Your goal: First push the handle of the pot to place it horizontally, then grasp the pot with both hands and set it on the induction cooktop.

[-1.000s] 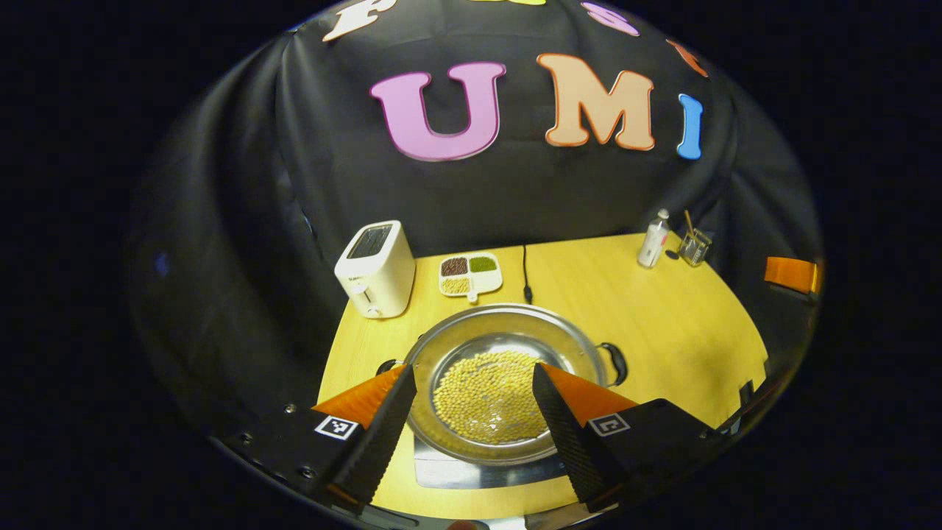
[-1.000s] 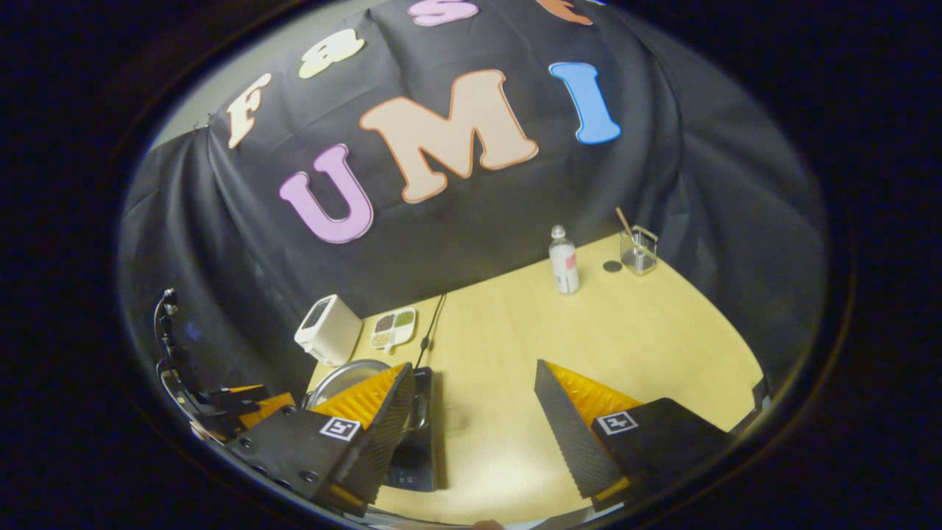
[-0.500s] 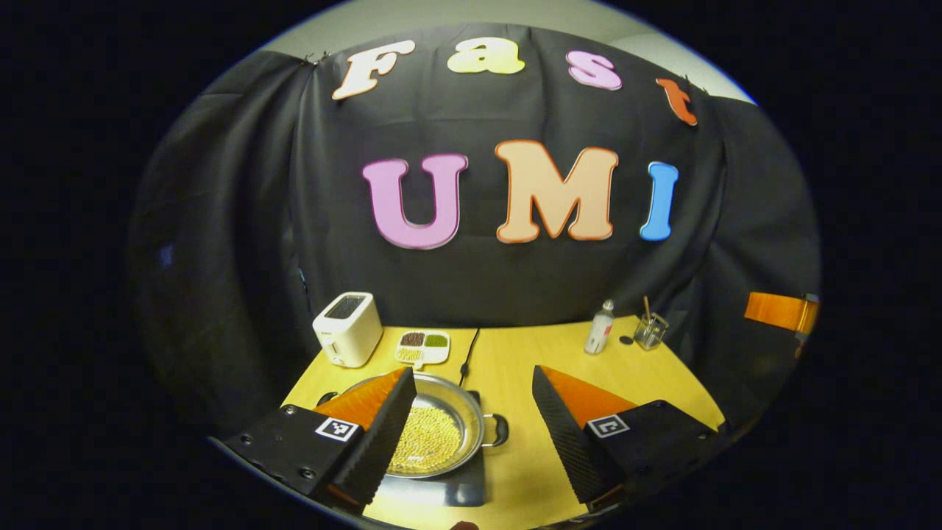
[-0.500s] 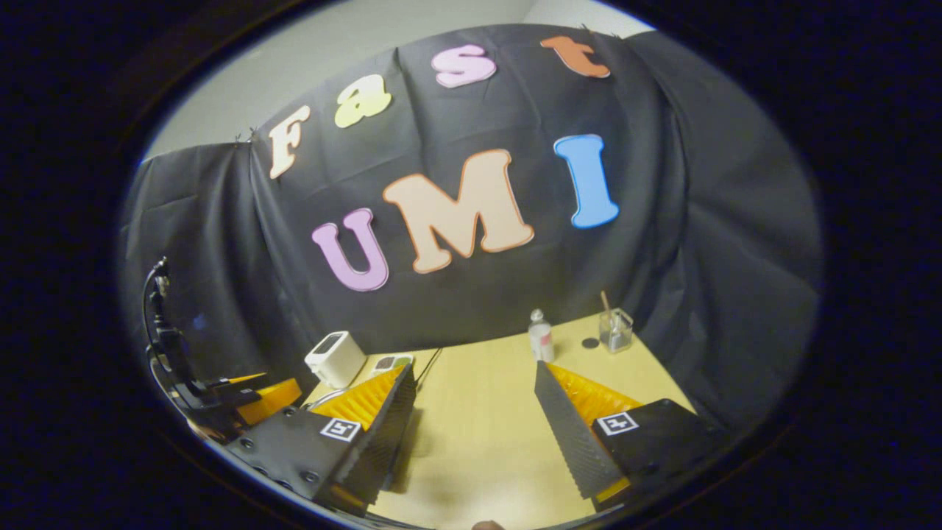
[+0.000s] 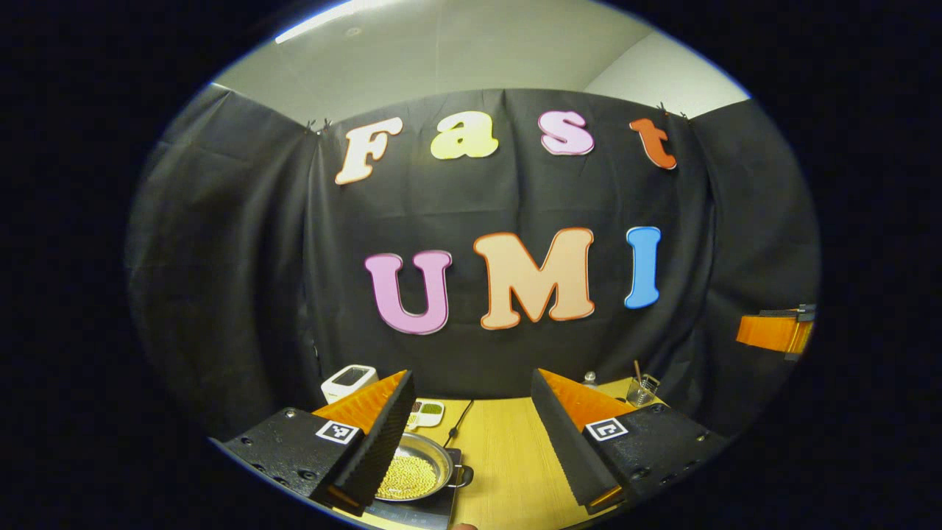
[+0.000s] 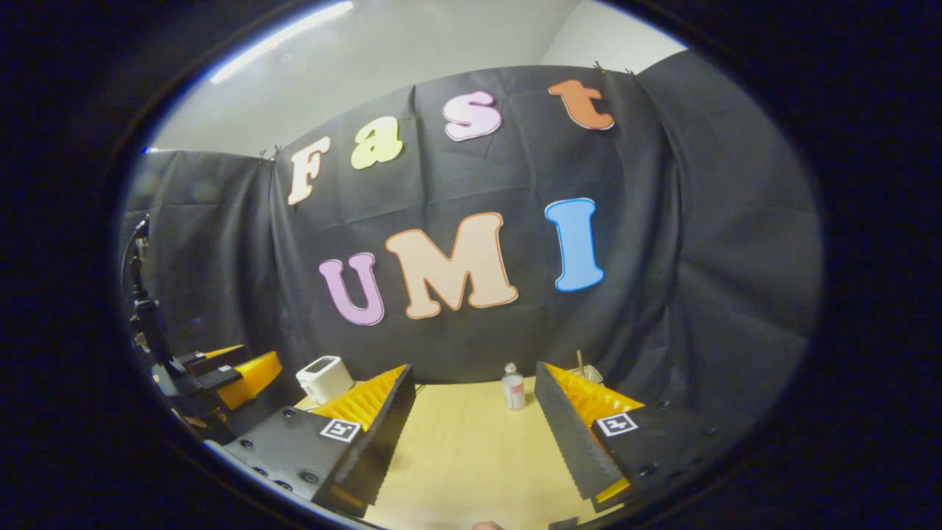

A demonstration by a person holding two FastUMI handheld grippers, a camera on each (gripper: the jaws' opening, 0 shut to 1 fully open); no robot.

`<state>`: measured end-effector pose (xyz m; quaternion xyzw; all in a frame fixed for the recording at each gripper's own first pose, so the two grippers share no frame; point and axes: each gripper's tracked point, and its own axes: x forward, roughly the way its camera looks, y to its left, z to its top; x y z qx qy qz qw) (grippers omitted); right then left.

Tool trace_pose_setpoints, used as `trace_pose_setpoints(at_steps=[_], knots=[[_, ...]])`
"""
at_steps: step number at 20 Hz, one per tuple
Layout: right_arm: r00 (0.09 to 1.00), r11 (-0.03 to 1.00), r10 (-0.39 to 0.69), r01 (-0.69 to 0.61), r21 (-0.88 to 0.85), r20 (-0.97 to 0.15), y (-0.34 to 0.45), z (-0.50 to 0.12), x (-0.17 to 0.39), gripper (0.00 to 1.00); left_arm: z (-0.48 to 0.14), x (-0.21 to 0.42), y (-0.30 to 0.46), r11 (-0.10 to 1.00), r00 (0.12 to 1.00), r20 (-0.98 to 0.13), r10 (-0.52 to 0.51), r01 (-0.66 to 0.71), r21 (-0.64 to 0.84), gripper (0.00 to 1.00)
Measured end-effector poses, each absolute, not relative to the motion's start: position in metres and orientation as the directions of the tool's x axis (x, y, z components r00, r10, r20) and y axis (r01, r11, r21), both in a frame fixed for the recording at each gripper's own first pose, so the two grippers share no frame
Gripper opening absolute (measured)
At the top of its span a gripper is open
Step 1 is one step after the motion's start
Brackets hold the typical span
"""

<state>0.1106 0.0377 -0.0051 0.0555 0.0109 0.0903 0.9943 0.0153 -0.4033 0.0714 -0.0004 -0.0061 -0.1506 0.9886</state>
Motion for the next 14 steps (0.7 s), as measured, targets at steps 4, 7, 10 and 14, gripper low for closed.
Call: trace_pose_setpoints(at_steps=[4, 7, 10, 14], knots=[[0.991, 0.990, 0.131, -0.131, 0.059, 0.001, 0.012, 0.000, 0.110, 0.92, 0.083, -0.001, -0.410, 0.961, 0.960, 0.048, -0.275, 0.275, 0.010, 1.00], [0.990, 0.988, 0.142, -0.141, 0.067, -0.005, 0.006, -0.002, 0.104, 0.92, 0.084, -0.009, -0.412, 0.965, 0.963, 0.062, -0.262, 0.263, -0.006, 0.98], [0.990, 0.988, 0.139, -0.139, 0.064, -0.002, -0.002, -0.001, 0.102, 0.92, 0.078, -0.013, -0.417, 0.964, 0.963, 0.053, -0.265, 0.266, -0.017, 1.00], [0.992, 0.991, 0.123, -0.122, 0.046, -0.005, -0.014, -0.004, 0.100, 0.92, 0.065, -0.012, -0.424, 0.963, 0.964, 0.028, -0.265, 0.266, -0.047, 1.00]])
